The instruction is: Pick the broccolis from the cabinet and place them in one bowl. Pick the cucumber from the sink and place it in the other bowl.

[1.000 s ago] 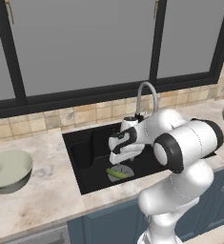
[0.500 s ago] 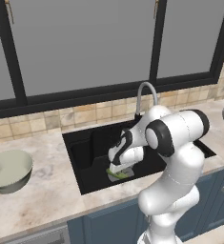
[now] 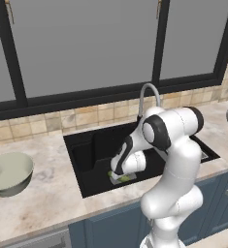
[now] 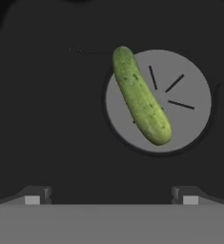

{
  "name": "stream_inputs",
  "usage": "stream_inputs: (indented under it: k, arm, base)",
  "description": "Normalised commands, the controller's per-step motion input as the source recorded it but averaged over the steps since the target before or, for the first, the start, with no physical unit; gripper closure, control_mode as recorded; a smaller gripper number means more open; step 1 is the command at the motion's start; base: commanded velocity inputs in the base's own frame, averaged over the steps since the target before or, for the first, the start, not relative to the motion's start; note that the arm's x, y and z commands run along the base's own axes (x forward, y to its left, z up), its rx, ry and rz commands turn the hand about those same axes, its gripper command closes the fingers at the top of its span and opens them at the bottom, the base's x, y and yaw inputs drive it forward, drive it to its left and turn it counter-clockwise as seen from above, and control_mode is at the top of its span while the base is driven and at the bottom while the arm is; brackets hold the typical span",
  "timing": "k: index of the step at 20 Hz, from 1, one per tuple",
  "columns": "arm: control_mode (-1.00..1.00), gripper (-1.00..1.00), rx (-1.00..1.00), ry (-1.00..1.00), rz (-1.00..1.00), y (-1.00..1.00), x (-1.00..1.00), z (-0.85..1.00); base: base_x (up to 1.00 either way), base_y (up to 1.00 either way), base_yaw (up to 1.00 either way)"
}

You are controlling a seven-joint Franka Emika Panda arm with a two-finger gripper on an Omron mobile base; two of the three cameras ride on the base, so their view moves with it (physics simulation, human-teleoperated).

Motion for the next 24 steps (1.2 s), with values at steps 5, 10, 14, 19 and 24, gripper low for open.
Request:
stream_inputs:
  k: [5,10,14,19,24]
  arm:
    - [-1.0,-1.0,0.0,0.0,0.05,-0.19,0.34,0.0]
    - [-1.0,-1.0,0.0,0.0,0.02,-0.09,0.13,0.0]
    - [-1.0,-1.0,0.0,0.0,0.0,0.0,0.1,-0.19]
    - [-1.0,-1.0,0.0,0.0,0.0,0.0,0.13,-0.27]
    - [-1.0,-1.0,0.0,0.0,0.0,0.01,0.23,-0.29]
  base:
    - [0.0,0.0,0.0]
    - [0.0,0.0,0.0]
    - [0.0,0.0,0.0]
    - [0.0,0.0,0.0]
    - [0.0,0.0,0.0]
